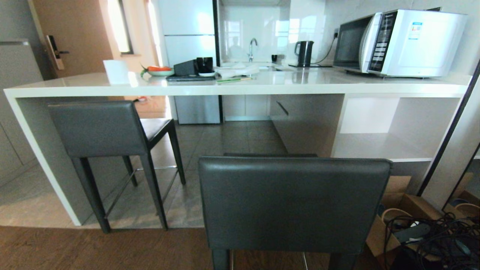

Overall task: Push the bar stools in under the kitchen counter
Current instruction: Pull the gray chair out from under the dining table

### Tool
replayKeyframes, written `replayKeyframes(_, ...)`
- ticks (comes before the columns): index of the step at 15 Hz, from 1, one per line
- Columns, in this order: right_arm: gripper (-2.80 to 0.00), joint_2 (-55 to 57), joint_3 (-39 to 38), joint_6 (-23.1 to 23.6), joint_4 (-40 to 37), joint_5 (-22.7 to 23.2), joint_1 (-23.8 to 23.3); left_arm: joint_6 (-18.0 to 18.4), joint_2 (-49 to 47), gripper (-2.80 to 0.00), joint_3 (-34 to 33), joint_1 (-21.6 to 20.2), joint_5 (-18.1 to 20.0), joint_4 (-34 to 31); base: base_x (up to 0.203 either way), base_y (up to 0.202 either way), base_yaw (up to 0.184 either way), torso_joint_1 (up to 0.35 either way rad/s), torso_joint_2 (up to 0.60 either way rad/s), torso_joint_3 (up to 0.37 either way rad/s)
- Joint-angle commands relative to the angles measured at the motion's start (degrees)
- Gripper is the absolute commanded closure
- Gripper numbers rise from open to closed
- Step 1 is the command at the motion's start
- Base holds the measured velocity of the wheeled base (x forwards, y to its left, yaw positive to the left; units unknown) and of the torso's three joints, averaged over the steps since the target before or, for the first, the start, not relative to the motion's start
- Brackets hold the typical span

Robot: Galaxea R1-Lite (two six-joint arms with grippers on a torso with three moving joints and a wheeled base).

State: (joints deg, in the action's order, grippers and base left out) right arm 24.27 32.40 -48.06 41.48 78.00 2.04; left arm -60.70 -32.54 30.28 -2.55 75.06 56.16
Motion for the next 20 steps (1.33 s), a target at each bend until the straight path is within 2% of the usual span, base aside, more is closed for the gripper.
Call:
replayKeyframes(1, -2.8, -4.4, 0.5, -2.2, 0.1, -1.7, 0.6, -0.4, 2.8, -2.8, -0.3, -3.4, 0.4, 0.2, 0.0, 0.0, 0.0, 0.0, 0.0, 0.0)
replayKeyframes(2, -2.8, -5.8, 0.5, -3.4, 0.0, -4.7, 0.6, -0.4, 5.0, -2.8, -0.9, -5.1, 0.6, -0.1, 0.0, 0.0, 0.0, 0.0, 0.0, 0.0)
replayKeyframes(3, -2.8, -7.0, 0.6, -4.9, 0.0, -7.8, 0.6, -0.6, 7.3, -2.8, -1.6, -5.1, 1.1, -0.4, 0.0, 0.0, 0.0, 0.0, 0.0, 0.0)
replayKeyframes(4, -2.8, -8.2, 0.7, -5.7, 0.0, -9.9, 0.6, -0.8, 8.7, -2.8, -2.5, -3.2, 1.7, -0.9, 0.0, 0.0, 0.0, 0.0, 0.0, 0.0)
replayKeyframes(5, -2.8, -9.1, 0.7, -5.9, -0.1, -10.6, 0.5, -0.9, 9.9, -2.8, -3.4, -1.6, 1.9, -1.1, 0.0, 0.0, 0.0, 0.0, 0.0, 0.0)
replayKeyframes(7, -2.8, -11.2, 0.6, -6.0, -0.7, -12.3, -0.7, -1.0, 12.6, -2.8, -4.5, -1.1, 1.7, -1.2, 0.0, 0.0, 0.0, 0.0, 0.0, 0.0)
replayKeyframes(9, -2.8, -12.9, 0.8, -6.2, -2.6, -16.4, -3.0, -1.0, 15.9, -2.8, -5.9, -1.2, 1.3, -1.2, 0.0, 0.0, 0.0, 0.0, 0.0, 0.0)
replayKeyframes(12, -2.8, -14.7, 1.9, -7.4, -3.0, -22.5, -2.9, -0.6, 18.0, -2.8, -7.7, -1.2, 0.7, 1.5, 0.0, 0.0, 0.0, 0.0, 0.0, 0.0)
replayKeyframes(15, -2.8, -17.6, 2.2, -9.0, -3.1, -22.6, -2.7, -0.3, 18.0, -2.8, -6.8, -1.2, -0.3, 2.1, 0.0, 0.0, 0.0, 0.0, 0.0, 0.0)
replayKeyframes(18, -2.8, -21.9, 2.4, -12.5, -3.4, -22.9, -2.6, -1.0, 18.0, -2.8, -6.9, -1.2, -2.2, 8.9, 0.0, 0.0, 0.0, 0.0, 0.0, 0.0)
replayKeyframes(20, -2.8, -24.2, 2.9, -16.4, -3.3, -23.1, -2.6, -3.6, 18.0, -2.8, -6.0, -1.2, -2.1, 13.2, 0.0, 0.0, 0.0, 0.0, 0.0, 0.0)
